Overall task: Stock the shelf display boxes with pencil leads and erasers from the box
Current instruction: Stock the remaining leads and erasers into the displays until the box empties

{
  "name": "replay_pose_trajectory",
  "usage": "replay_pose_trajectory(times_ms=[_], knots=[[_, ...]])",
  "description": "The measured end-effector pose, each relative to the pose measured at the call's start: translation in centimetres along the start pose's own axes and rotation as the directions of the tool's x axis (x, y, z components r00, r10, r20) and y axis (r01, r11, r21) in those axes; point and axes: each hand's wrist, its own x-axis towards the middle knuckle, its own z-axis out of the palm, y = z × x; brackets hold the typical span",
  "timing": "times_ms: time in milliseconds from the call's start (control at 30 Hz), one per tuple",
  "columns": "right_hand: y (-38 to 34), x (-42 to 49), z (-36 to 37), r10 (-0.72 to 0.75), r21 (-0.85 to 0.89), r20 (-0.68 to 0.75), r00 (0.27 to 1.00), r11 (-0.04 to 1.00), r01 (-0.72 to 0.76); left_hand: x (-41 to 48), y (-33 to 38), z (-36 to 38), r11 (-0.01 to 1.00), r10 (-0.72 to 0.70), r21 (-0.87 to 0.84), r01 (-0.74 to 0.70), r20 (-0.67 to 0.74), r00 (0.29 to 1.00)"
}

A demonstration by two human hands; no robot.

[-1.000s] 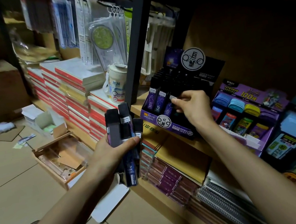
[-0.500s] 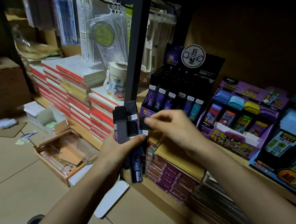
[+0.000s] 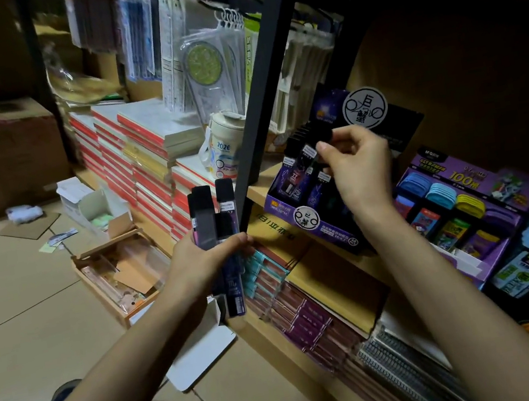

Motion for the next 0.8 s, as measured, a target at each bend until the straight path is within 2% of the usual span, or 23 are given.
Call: replay_pose_trajectory(times_ms=[100, 233, 333, 533, 633, 733, 767, 800], knots=[[0.9, 0.1, 1.6, -0.118, -0.113, 0.013, 0.993, 0.986, 0.118, 0.1, 0.0, -0.2, 0.999, 0.006, -0.034, -0.006, 0.010, 1.000], [1.5, 0.6, 2.3, -0.159, -0.164, 0.004, 0.987, 0.974, 0.158, 0.1, 0.1, -0.3, 0.999, 0.014, -0.052, -0.012, 0.037, 0.999], [1.9, 0.8, 2.5, -0.140, -0.195, 0.029, 0.990, 0.970, 0.143, 0.0, 0.4, -0.3, 0.997, 0.014, -0.078, -0.009, 0.063, 0.998], [2.1, 1.2, 3.4, 0.009, -0.194, 0.050, 0.999, 0.981, 0.001, -0.3, 0.7, 0.1, 0.990, 0.016, -0.143, -0.001, 0.101, 0.995], [1.5, 1.3, 3.2, 0.009, -0.329, 0.134, 0.991, 0.944, 0.035, -0.5, 0.8, 0.3, 0.989, 0.008, -0.146, 0.008, 0.110, 0.994], [0.8, -0.3, 2.5, -0.031, -0.505, 0.167, 0.985, 0.856, 0.112, -0.7, 0.8, 0.4, 0.988, 0.011, -0.155, 0.007, 0.120, 0.993], [0.5, -1.2, 2.2, -0.046, -0.477, 0.188, 0.981, 0.869, 0.132, -0.7, 0.8, 0.5, 0.988, 0.010, -0.156, 0.009, 0.121, 0.993], [0.3, -2.1, 2.1, -0.024, -0.380, 0.232, 0.973, 0.918, 0.113, -0.7, 0.7, 0.5, 0.989, 0.007, -0.150, 0.011, 0.119, 0.993]])
